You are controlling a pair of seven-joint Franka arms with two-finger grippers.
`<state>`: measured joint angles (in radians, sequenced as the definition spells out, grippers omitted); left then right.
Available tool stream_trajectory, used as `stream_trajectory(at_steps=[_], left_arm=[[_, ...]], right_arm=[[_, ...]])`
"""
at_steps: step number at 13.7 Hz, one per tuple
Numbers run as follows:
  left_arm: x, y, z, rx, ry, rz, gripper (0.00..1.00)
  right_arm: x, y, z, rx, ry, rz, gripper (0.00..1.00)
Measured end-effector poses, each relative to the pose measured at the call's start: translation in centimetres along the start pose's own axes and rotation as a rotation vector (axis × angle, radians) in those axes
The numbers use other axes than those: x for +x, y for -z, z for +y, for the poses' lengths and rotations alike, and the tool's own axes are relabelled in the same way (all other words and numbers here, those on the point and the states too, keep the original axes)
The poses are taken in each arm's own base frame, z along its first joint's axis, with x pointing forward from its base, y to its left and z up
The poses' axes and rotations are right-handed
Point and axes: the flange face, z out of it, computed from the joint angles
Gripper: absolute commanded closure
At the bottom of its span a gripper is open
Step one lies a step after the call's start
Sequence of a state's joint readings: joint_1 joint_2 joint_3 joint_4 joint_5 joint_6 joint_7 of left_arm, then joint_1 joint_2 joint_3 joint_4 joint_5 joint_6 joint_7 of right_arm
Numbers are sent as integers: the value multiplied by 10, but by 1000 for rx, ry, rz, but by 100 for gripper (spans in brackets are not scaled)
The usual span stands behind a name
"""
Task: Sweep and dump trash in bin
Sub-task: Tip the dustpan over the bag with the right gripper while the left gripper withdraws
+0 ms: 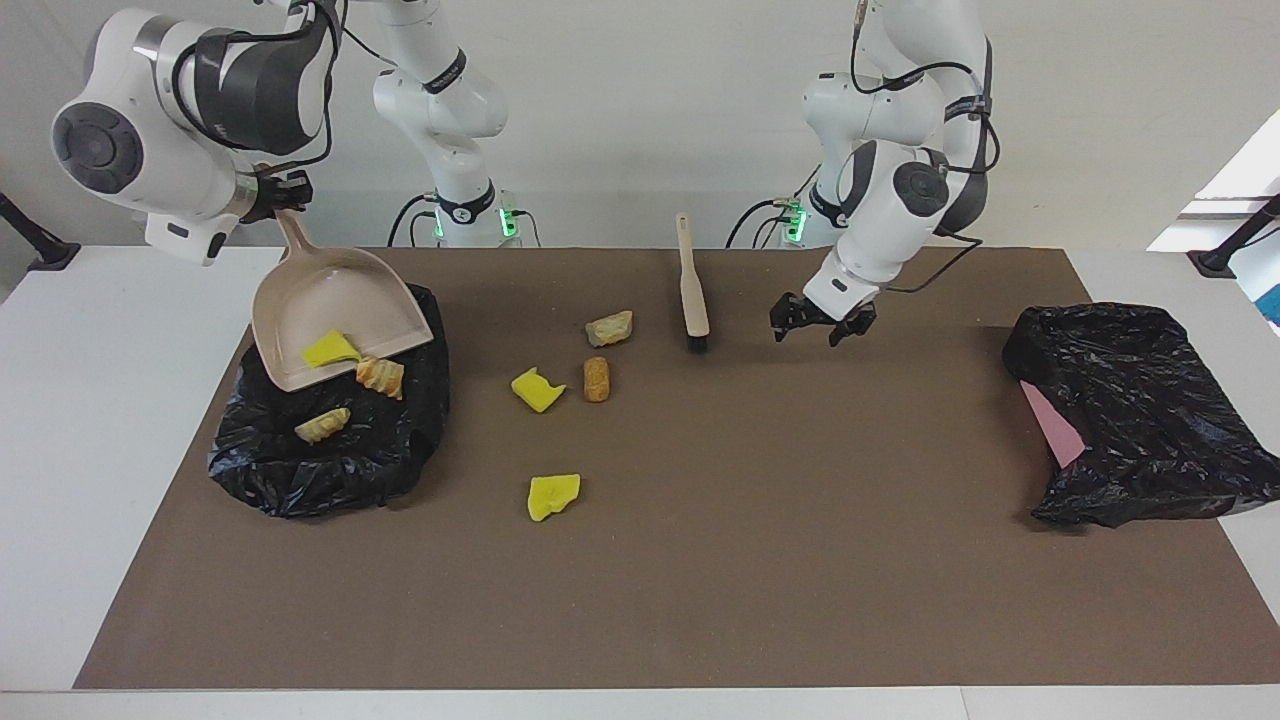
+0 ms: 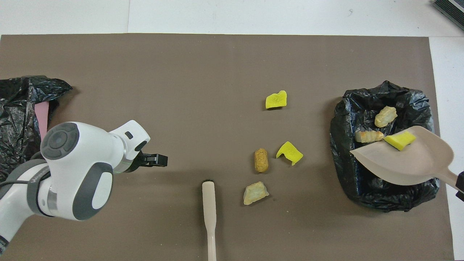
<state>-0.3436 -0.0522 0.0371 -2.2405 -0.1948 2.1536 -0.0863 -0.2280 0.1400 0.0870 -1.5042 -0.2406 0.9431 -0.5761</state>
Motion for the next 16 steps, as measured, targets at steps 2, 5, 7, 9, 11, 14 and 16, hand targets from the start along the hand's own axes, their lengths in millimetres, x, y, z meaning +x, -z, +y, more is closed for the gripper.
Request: stream_trajectory(at_steps=[2, 5, 7, 9, 11, 14, 16], left_arm=[[15, 14, -35, 9, -18, 28, 0], [28, 39, -72, 50, -25, 78, 0], [38, 62, -90, 74, -26, 124, 0], [47, 88, -112, 81, -28, 171, 0], [52, 109, -132, 85, -14, 196, 0], [51, 143, -150, 80, 15, 171, 0], [49, 168, -157, 77, 30, 156, 0]], right_arm=[[-1, 1, 0, 8, -1, -10, 100], [-6, 17, 0, 32, -3, -27, 100], [-6, 27, 2, 41, 1, -31, 100], [-3, 29, 0, 62, 15, -61, 100], [-3, 32, -1, 88, 37, -91, 100], [-1, 36, -1, 92, 56, -125, 100], [3, 39, -7, 61, 66, -146, 100]])
